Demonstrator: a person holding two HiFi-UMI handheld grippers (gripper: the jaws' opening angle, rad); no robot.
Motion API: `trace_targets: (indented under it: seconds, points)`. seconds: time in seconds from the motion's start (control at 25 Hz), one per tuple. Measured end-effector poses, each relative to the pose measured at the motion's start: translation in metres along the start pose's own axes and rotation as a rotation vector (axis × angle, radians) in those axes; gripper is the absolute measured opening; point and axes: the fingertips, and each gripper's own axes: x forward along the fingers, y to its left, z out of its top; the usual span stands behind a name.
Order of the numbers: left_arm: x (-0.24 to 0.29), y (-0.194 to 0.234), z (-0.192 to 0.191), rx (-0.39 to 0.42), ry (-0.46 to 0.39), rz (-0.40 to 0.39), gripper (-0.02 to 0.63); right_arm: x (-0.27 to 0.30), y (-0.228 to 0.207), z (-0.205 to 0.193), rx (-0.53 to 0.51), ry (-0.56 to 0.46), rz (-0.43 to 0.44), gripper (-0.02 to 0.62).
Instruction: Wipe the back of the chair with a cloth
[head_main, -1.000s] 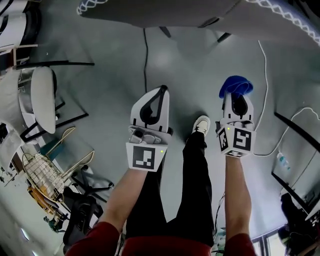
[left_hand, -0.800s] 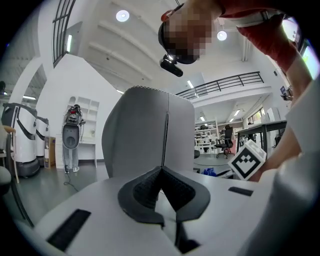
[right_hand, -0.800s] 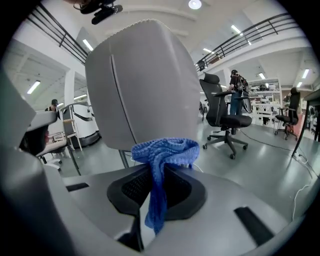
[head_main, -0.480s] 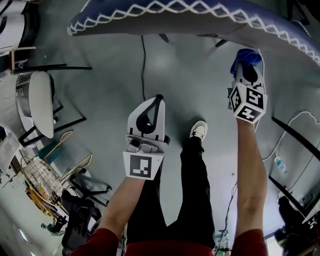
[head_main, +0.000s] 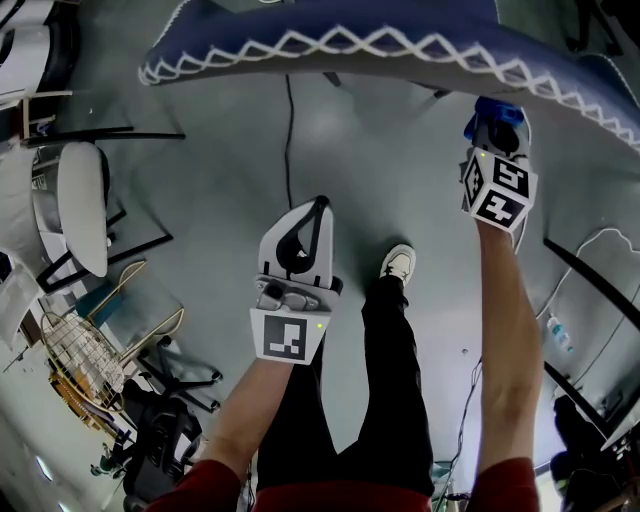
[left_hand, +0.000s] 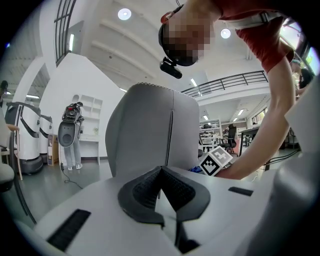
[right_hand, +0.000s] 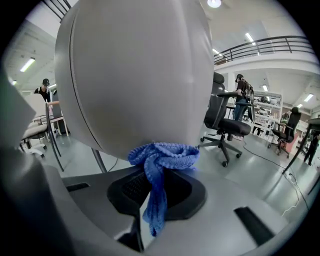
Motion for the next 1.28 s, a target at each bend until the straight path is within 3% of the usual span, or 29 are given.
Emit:
trace_targets:
  seconds: [0.4, 0.64, 0.88, 1.28]
  points:
    - [-0.019, 0.029, -0.001, -0.027, -0.007, 0.032, 0.014, 0.012, 0.071, 0.011, -0.015, 0.004, 0.086, 0.06]
    - [-0.036, 0.053, -0.002, -0.031, -0.012, 0.05, 0.014, 0.019, 0.139, 0.021, -0.067, 0.002, 0.17, 0.06]
    - [-0.055, 0.083, -0.005, -0.045, -0.014, 0.085, 0.014, 0.024, 0.186, 0.023, -0.009, 0.016, 0.186, 0.06]
    - [-0.075, 0.12, 0.0, -0.048, -0.02, 0.121, 0.014, 0.018, 0.299, 0.053, -0.056, -0.024, 0.345, 0.06]
